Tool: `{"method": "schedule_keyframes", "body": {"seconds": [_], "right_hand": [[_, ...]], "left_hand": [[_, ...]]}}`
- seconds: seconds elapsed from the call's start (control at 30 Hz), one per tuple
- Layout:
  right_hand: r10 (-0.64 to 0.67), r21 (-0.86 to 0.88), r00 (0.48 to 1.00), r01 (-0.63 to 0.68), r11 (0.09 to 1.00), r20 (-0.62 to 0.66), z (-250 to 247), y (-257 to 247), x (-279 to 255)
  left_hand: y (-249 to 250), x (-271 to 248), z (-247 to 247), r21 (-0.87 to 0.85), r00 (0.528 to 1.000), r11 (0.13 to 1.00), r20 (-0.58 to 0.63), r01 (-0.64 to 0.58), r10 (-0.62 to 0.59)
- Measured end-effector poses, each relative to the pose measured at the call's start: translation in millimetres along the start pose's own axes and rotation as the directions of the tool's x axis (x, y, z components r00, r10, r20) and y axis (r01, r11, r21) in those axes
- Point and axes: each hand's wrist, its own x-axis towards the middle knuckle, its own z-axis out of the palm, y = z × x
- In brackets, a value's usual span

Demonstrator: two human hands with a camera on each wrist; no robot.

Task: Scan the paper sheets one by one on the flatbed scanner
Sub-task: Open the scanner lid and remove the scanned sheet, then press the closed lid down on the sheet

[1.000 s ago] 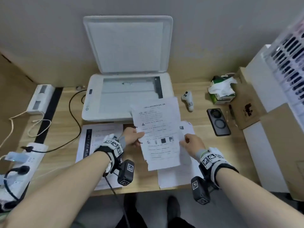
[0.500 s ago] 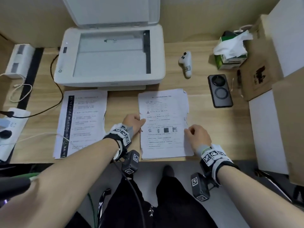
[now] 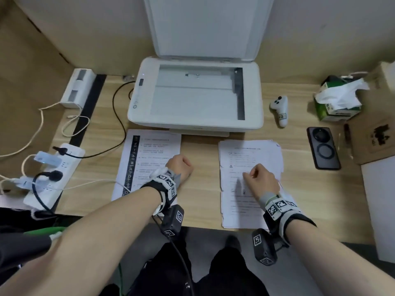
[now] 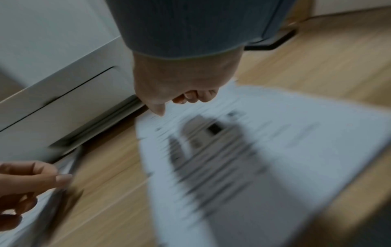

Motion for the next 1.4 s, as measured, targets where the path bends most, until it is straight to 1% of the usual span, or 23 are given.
{"method": "schedule_keyframes", "body": {"seconds": [0.13,0.2,0.27,0.3,0.33,0.4,0.43,0.5,0.6,0.67,0.73,0.83,0.93,1.0,1.1,1.17,1.2,1.27,1.33,1.4], "right_hand": [[-0.1,0.004,0.994,0.1,0.995,0.036,63,-82,-3],[-0.123,-0.022,0.988,0.126,0.992,0.097,87,-107,-5],[-0.165,-0.05,0.969,0.177,0.983,0.182,122,-134,-11],[-0.178,-0.07,0.959,0.197,0.978,0.218,137,-146,-15],[-0.188,-0.098,0.952,0.217,0.971,0.242,149,-156,-17],[-0.174,-0.163,0.954,0.217,0.962,0.244,156,-162,-19],[-0.157,-0.187,0.958,0.204,0.961,0.239,161,-166,-18],[-0.134,-0.215,0.964,0.185,0.959,0.229,168,-171,-16],[-0.141,-0.208,0.968,0.184,0.961,0.208,165,-169,-15],[-0.144,-0.203,0.97,0.184,0.962,0.198,163,-168,-16],[-0.136,-0.209,0.969,0.179,0.961,0.207,157,-165,-18],[-0.121,-0.222,0.959,0.18,0.958,0.256,143,-162,-22],[-0.131,-0.246,0.95,0.204,0.947,0.285,129,-162,-24],[-0.157,-0.245,0.95,0.226,0.943,0.269,113,-166,-23],[-0.21,-0.174,0.955,0.247,0.953,0.207,79,-178,-21],[-0.269,-0.166,0.953,0.29,0.942,0.139,56,-190,-17],[-0.307,-0.19,0.948,0.319,0.929,0.089,47,-197,-13],[-0.356,-0.238,0.934,0.338,0.911,-0.035,23,-212,-7],[-0.386,-0.236,0.912,0.347,0.908,-0.143,-3,-228,1],[-0.431,-0.255,0.888,0.384,0.888,-0.163,-20,-245,10]], "left_hand": [[-63,22,-62,0.006,0.997,1.0,-0.076,-0.01,0.01],[-85,27,-80,-0.021,0.995,0.999,-0.098,-0.034,0.031],[-116,34,-105,0.006,0.994,0.999,-0.095,-0.048,0.048],[-131,39,-116,0.032,0.997,0.998,-0.063,-0.047,0.049],[-144,44,-124,0.046,0.999,0.998,-0.005,-0.031,0.031],[-155,44,-128,0.027,0.988,1.0,0.155,0.015,-0.019],[-161,43,-130,0.018,0.978,1.0,0.207,0.025,-0.028],[-170,41,-133,0.023,0.97,1.0,0.243,0.001,-0.007],[-174,38,-133,0.076,0.975,0.993,0.213,-0.085,0.067],[-173,37,-135,0.126,0.972,0.985,0.215,-0.12,0.091],[-168,38,-138,0.188,0.965,0.972,0.243,-0.143,0.095],[-156,40,-147,0.253,0.957,0.956,0.278,-0.152,0.078],[-145,45,-153,0.31,0.959,0.936,0.274,-0.166,0.079],[-131,46,-162,0.294,0.963,0.941,0.25,-0.17,0.096],[-97,45,-176,0.214,0.955,0.941,0.202,-0.261,0.219],[-71,43,-185,0.134,0.933,0.933,0.184,-0.334,0.308],[-59,42,-188,0.107,0.914,0.916,0.174,-0.387,0.366],[-27,38,-194,0.091,0.855,0.854,0.149,-0.512,0.496],[7,37,-196,0.074,0.782,0.781,0.135,-0.62,0.608],[29,39,-194,0.07,0.713,0.712,0.148,-0.699,0.686]]}}
